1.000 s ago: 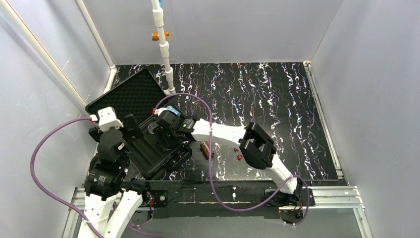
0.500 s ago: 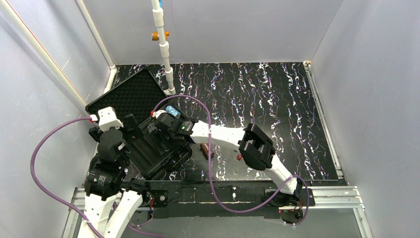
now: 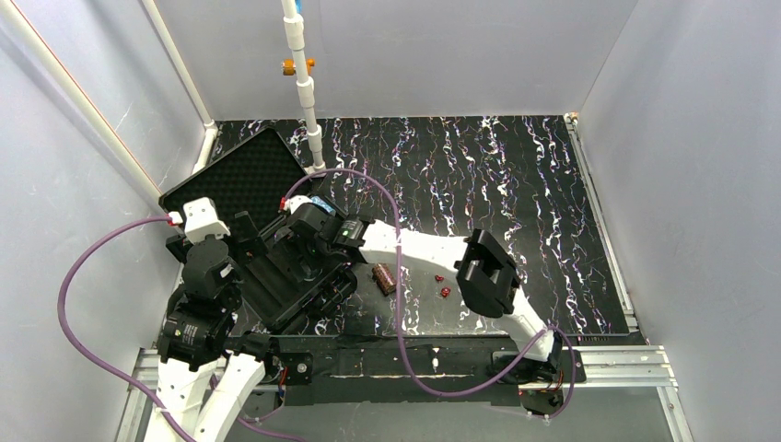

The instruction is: Pack up texas hold em set

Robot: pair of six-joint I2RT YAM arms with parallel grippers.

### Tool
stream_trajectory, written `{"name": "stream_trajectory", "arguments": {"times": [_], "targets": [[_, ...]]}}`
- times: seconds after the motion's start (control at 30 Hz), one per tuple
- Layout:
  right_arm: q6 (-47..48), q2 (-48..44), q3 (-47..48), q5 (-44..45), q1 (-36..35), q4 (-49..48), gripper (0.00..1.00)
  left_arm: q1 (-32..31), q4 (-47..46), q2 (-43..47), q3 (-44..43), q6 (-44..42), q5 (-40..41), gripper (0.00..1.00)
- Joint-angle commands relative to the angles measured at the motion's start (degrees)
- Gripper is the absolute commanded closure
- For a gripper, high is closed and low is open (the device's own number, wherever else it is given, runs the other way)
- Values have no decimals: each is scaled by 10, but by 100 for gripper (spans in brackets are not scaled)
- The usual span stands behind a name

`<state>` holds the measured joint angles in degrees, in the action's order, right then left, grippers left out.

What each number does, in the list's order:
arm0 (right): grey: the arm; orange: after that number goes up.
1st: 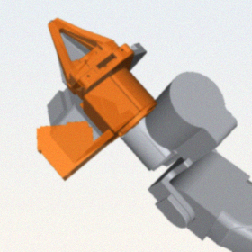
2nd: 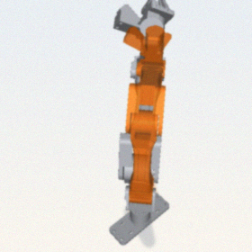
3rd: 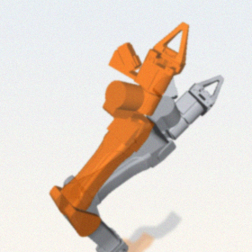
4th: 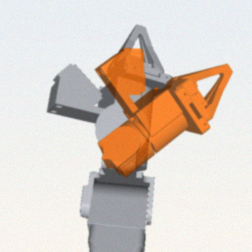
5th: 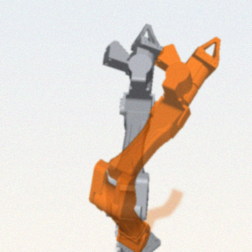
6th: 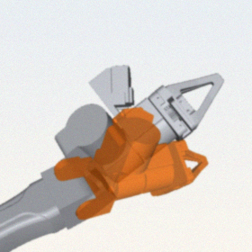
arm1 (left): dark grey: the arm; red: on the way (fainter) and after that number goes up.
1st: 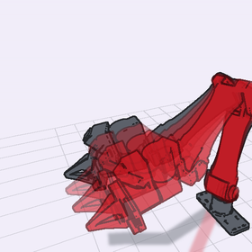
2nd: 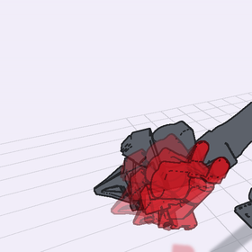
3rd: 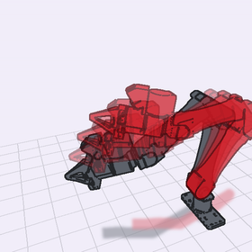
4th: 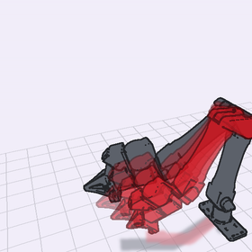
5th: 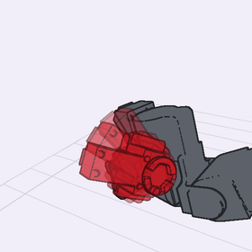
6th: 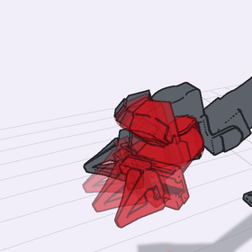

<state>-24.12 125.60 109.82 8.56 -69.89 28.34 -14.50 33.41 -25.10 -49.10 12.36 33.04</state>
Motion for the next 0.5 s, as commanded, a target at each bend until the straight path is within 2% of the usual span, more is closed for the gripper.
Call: {"name": "stream_trajectory", "arguments": {"times": [0.0, 0.3, 0.47], "targets": [[30, -85, 8, 52, -3, -2, 3, -3, -10, -5, 7, -6, 4, 2], [62, -204, -81, 154, 10, 12, 2, -3, -11, -3, 7, -8, -4, 2], [56, -265, -138, 170, 44, 19, 2, -2, -12, -2, 7, -9, -16, 2]]}}
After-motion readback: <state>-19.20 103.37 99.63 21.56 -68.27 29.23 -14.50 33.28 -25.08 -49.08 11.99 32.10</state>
